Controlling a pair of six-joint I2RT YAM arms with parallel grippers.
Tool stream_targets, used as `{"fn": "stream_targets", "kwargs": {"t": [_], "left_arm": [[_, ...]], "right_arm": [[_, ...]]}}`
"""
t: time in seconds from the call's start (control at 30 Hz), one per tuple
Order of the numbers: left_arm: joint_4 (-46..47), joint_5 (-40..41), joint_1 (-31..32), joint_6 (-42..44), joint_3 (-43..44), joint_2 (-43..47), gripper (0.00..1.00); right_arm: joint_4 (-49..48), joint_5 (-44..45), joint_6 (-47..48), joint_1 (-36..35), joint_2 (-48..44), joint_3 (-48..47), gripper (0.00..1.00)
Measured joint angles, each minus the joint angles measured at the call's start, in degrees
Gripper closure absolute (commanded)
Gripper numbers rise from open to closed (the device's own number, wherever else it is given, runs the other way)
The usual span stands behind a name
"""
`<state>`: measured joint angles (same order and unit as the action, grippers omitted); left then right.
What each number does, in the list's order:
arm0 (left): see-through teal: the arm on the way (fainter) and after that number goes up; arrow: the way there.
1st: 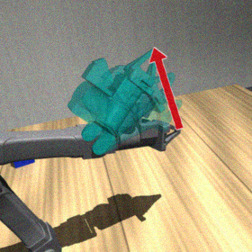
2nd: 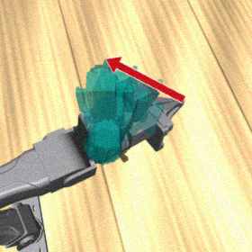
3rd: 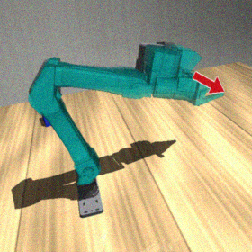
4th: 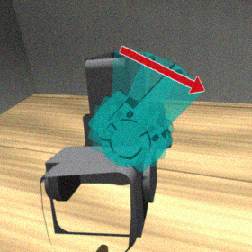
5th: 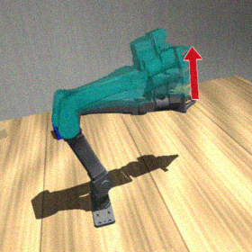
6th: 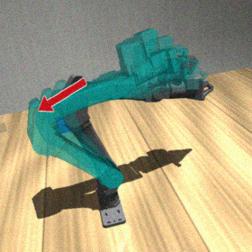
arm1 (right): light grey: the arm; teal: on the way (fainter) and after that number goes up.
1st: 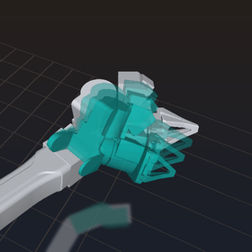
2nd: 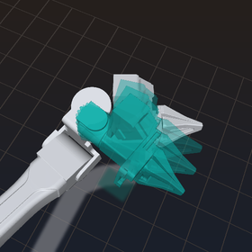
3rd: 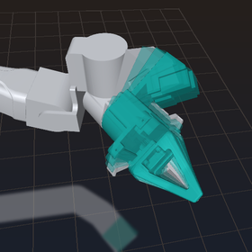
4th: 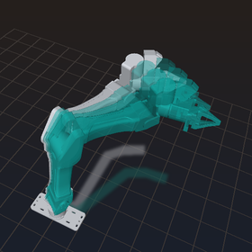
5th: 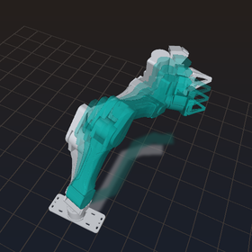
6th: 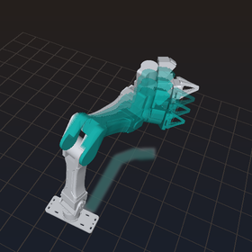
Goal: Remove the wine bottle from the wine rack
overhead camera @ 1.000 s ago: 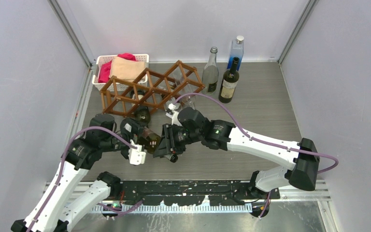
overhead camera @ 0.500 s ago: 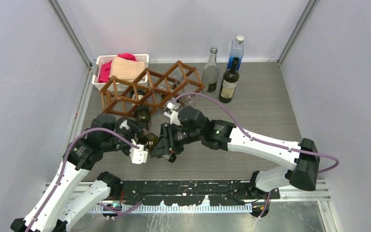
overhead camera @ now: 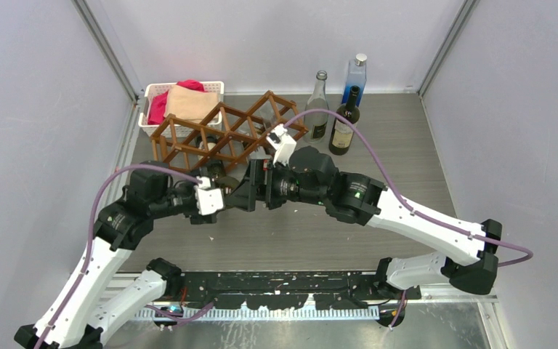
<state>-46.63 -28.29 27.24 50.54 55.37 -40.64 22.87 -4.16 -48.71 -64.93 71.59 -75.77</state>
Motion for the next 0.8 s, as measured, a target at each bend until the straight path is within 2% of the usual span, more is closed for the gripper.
{"fn": "stream_targets", "kwargs": {"t": [0.2,0.47,0.8], "left_arm": [[1.77,0.09,0.00,-11.80,1.97,-1.88,1.00],[2.29,-0.37,0.00,-24.70,5.60,-3.43,1.00],[2.40,-6.58,0.00,-38.86,7.48,-5.64,1.00]], "right_arm": [[1.64,7.93,5.57,-0.22,-3.50,-2.93,0.00],[0.66,12.22,10.27,-0.22,-6.43,-3.63,0.01],[-3.13,14.67,15.96,-0.22,0.35,-7.91,0.19]]}}
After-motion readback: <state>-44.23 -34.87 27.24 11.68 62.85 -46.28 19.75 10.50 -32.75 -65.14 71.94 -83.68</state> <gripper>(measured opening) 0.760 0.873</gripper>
